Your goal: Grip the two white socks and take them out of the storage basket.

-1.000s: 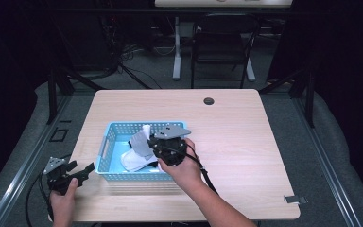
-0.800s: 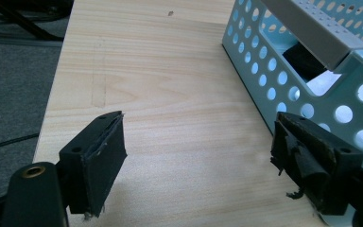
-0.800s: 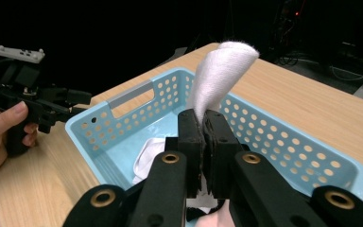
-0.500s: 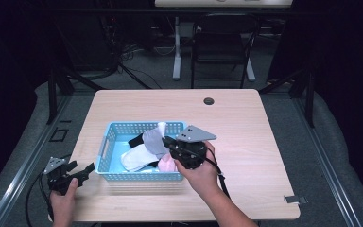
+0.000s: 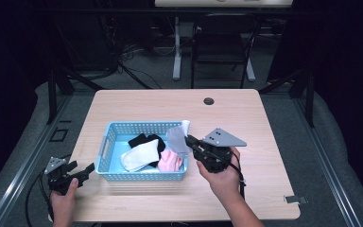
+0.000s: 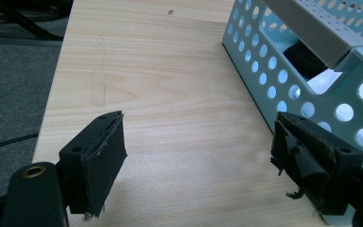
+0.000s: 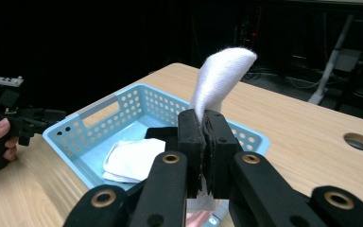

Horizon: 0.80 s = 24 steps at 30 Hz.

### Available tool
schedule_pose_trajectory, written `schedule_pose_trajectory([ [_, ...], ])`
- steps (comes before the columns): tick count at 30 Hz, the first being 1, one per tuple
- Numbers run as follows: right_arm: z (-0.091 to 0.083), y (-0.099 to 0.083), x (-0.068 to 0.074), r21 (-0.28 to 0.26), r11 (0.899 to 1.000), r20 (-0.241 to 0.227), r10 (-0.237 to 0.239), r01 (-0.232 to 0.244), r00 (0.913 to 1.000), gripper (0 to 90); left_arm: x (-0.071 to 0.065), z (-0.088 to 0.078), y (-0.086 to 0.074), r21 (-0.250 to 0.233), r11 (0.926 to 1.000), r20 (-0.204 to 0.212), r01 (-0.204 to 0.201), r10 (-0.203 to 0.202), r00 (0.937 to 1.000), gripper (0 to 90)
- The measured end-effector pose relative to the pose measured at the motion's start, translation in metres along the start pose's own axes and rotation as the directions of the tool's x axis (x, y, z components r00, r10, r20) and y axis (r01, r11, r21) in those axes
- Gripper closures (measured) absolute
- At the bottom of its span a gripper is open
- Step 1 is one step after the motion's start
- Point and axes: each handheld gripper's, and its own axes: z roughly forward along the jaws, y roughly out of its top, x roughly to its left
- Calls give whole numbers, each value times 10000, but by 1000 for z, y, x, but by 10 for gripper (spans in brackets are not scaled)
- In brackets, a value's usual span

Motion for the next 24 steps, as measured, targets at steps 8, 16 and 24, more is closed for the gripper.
schedule_pose_trajectory([
  [8,-20,-7,-13,19,9999,510,103,-104,9986,870,0,0,0,-1,10000,2,-13,13,10000,183],
  [16,-28,-17,-22,171,9996,783,226,-240,9967,871,0,0,0,20,10000,6,-35,35,10000,183],
  [24,-32,-29,-28,324,9985,1081,397,-435,9933,871,0,0,0,29,10000,7,-58,58,10000,183],
])
